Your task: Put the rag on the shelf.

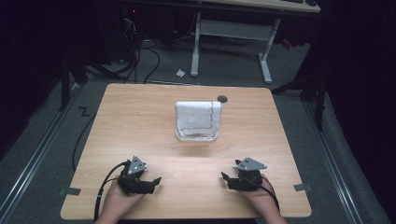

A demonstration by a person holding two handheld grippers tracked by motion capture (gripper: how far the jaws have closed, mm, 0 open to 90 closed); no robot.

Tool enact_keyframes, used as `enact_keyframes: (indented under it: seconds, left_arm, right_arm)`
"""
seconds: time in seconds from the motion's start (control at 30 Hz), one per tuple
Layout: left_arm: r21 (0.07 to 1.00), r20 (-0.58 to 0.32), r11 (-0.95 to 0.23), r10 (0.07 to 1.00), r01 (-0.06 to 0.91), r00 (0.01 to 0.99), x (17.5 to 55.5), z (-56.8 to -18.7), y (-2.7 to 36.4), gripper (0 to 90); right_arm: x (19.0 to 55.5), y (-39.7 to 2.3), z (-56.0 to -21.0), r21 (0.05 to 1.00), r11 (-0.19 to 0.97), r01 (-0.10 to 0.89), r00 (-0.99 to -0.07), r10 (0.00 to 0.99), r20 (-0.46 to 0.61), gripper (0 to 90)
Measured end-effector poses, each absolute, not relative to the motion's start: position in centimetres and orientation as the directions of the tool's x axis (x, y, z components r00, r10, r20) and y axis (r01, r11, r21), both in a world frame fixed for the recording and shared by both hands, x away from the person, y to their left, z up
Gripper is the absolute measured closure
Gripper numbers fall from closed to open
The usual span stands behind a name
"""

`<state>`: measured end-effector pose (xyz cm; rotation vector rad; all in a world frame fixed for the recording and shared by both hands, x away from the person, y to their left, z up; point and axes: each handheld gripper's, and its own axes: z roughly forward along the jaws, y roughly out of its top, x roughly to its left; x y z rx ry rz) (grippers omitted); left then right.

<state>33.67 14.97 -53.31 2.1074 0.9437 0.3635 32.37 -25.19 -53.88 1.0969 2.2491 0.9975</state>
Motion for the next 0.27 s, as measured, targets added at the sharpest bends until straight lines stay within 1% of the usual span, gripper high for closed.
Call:
enact_keyframes:
  seconds: [0.07,0.27]
  left_arm:
    - [0.754,-0.079,-0.402,0.73,0.52,0.679,33.99,-53.51,15.17,16.5]
    - [0.758,-0.084,-0.399,0.725,0.516,0.684,34.13,-53.68,15.24,16.8]
  right_arm:
    - [32.42,-25.2,-53.87,0.765,0.415,0.492,-0.581,0.811,-0.066,25.3]
    - [32.65,-25.18,-53.86,0.766,0.408,0.497,-0.583,0.811,-0.054,25.4]
